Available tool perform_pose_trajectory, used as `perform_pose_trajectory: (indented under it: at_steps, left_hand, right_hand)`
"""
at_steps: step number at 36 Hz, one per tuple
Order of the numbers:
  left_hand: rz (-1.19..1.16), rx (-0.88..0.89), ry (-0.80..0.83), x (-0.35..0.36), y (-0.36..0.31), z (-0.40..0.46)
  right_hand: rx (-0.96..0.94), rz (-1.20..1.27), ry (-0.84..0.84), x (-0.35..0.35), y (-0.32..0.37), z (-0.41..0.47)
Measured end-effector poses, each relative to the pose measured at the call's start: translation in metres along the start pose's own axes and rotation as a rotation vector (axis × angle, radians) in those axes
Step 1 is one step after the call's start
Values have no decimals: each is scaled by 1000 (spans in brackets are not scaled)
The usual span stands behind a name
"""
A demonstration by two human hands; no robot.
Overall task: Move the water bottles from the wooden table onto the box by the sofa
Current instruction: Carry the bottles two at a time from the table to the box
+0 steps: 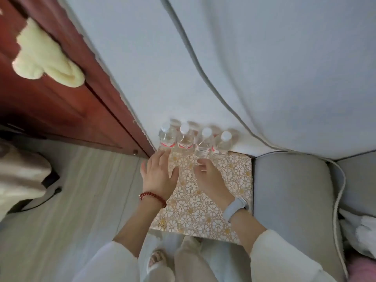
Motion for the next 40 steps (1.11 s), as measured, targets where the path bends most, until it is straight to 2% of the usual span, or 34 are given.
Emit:
perform_pose_trajectory:
  at_steps: [7,10,16,20,28,31,36,40]
  left_hand:
    - [-35,-317,-54,-98,117,-87]
    - [-35,-398,-150,-149,177,-143]
    - [-16,-604,-362,-240,322,-302]
    - [-43,-776,-467,-275,422,-432]
    - [-175,-1303,-736,-300,575,-715]
    - [-225,-1411,-803,-293,597,-773]
    - [-364,-1658,-949,-269,652,-893]
    - [-394,-1786,-1011,-275,709,-971]
  right_hand:
    - [-250,-219,247,101,94,-64]
    - [-378,-338,379,170,134,-109]
    - [-672,-462,575,329,210,-234]
    - [-831,-492,767,440,241,-340]
    - [-1093,-567,1217,648,266,-573]
    - [-1155,-592,1313,690,263,-627]
    - [-1306,-680,1574,790,237,-754]
    - [-1431,-722,1698,871,230,-842]
Point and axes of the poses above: each hand's wrist, its own z-axis towards the middle knuckle, its own x-axis out of the palm, y = z × x, the point moved 7 cm from there along z, towards the middle knuckle, and after that the axes turned 10 degrees about -x, right-handed, at the moved point
